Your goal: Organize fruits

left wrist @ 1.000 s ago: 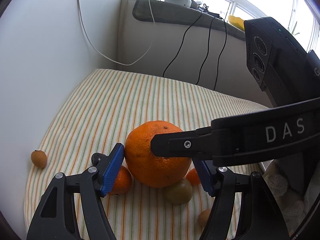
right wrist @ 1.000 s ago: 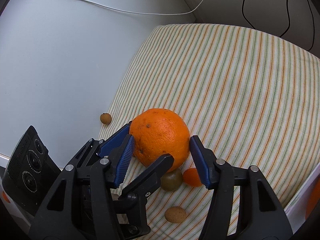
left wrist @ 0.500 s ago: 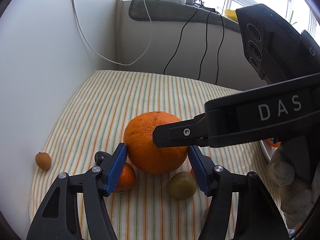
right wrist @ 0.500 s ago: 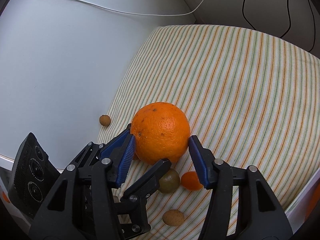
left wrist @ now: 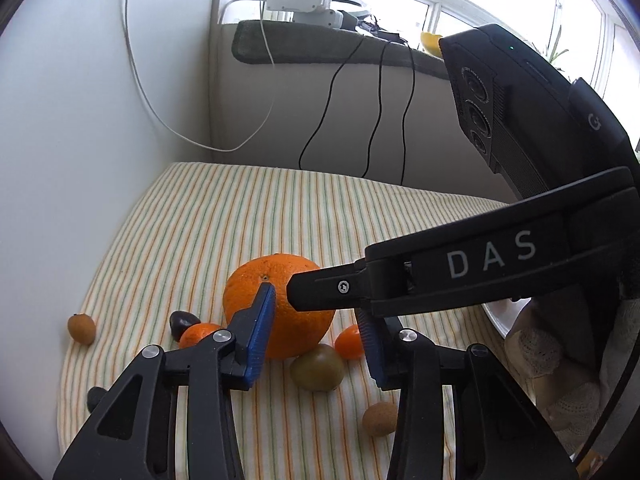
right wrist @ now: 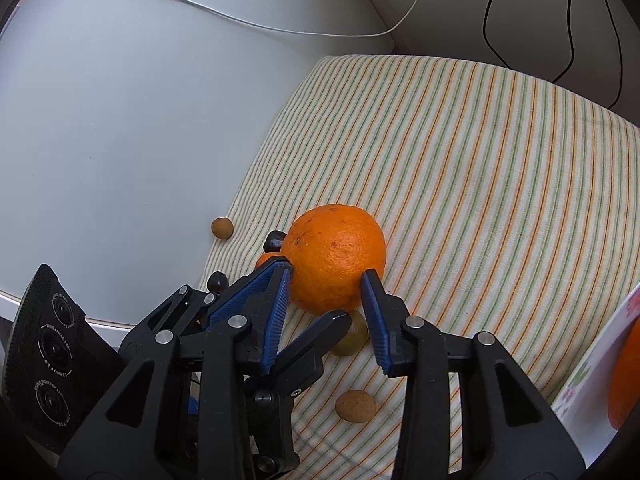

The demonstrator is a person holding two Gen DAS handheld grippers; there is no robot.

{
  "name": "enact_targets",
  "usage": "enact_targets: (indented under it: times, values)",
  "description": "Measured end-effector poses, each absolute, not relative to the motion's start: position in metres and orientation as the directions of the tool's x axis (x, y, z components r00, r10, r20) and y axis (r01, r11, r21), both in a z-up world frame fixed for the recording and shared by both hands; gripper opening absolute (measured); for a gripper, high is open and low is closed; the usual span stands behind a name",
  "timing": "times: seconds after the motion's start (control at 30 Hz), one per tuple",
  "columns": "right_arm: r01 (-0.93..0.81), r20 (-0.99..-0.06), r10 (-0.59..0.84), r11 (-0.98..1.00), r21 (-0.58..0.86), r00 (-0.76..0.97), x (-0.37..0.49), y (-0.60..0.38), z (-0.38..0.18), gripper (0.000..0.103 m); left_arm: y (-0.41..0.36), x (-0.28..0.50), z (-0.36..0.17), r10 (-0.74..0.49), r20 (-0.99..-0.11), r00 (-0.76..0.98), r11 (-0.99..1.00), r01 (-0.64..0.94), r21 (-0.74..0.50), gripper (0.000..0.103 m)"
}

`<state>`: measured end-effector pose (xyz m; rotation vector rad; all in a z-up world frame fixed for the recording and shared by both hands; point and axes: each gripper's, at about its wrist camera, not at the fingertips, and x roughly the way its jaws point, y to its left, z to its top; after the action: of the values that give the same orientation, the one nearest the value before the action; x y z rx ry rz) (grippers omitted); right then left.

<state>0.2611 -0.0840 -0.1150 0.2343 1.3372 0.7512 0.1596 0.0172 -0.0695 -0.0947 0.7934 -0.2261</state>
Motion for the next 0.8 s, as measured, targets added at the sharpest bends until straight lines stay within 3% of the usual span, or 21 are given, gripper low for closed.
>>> enact_targets:
  times: [0.03, 0.1, 0.17, 0.37, 0.8]
  values:
    - [-0.344, -0.788, 0.615, 0.748, 0.567, 0.039, 0.262, -0.085, -0.116, 0.040, 0.021, 0.160, -0.070, -0.243, -0.696, 0.676, 0.970, 0.167, -0.177, 0.040]
    - [-0.327, -0.784, 0.619, 0.749, 0.577, 0.035, 0.265, -0.087, -0.119, 0.040, 0.027, 0.160, -0.072, -0.221, -0.705, 0.674, 0.975, 0.136, -0.176, 0.056]
    - [-0.318, -0.791, 0.611, 0.758, 0.569, 0.041, 0.267, -0.088, -0.120, 0.048, 0.033, 0.163, -0.075, -0.216, -0.710, 0.670, 0.976, 0.122, -0.182, 0.064]
    - [-0.318, -0.783, 0.619, 0.757, 0.571, 0.066, 0.278, -0.090, -0.117, 0.075, 0.040, 0.176, -0.085, -0.248, -0.731, 0.635, 0.968, 0.133, -0.213, 0.066]
    - [-0.297, -0.795, 0.607, 0.757, 0.582, -0.010, 0.285, -0.070, -0.142, 0.074, 0.036, 0.204, -0.094, -0.284, -0.735, 0.615, 0.958, 0.144, -0.249, 0.070]
